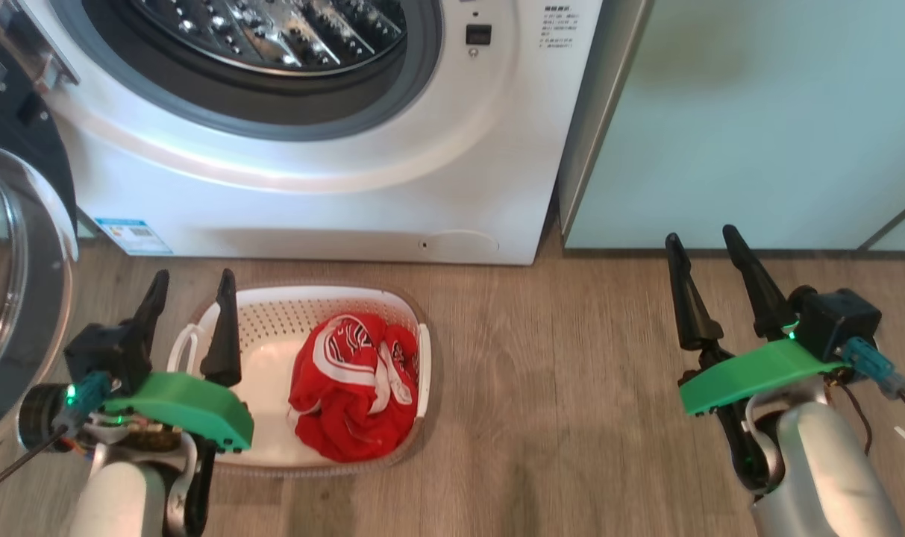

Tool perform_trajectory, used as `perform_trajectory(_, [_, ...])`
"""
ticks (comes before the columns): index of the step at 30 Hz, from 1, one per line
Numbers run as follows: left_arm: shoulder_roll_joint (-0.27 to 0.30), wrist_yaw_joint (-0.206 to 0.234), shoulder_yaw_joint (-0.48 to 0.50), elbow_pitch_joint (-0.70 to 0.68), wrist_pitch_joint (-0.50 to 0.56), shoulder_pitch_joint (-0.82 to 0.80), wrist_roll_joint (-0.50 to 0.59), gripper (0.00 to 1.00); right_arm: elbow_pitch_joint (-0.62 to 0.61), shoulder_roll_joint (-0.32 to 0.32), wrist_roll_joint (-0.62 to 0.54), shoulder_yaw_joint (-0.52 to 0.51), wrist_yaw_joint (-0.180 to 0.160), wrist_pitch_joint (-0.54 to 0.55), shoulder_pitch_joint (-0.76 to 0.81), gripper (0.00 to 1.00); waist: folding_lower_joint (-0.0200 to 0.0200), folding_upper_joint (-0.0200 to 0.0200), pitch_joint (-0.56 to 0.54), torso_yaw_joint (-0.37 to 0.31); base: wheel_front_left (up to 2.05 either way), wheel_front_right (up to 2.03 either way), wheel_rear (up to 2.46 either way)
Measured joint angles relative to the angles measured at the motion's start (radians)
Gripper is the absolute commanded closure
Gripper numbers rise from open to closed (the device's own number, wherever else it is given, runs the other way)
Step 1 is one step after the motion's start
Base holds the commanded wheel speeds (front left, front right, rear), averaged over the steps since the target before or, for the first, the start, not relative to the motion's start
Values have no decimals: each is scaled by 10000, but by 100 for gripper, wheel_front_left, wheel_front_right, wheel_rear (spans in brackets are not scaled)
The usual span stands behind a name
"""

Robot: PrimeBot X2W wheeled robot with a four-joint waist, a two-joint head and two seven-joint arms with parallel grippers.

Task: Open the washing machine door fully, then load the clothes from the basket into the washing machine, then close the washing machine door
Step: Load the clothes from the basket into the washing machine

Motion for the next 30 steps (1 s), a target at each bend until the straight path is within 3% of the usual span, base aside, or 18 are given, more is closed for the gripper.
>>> perform_trajectory(7, [-309,-59,-79,1778,-445,-1055,-405,0,-410,0,-90,35,0,77,-507,0,0,0,921,-36,0,0,0])
perform_trajectory(20, [-412,-1371,-573,7039,-454,-4081,-1166,0,-1241,-2,-278,305,0,174,-1655,0,2,0,3262,-398,0,0,0])
perform_trajectory(30, [-104,-1768,-1012,9946,238,-6513,-1860,0,-1845,-8,-274,621,0,165,-2405,0,3,-1,5223,-876,0,0,0])
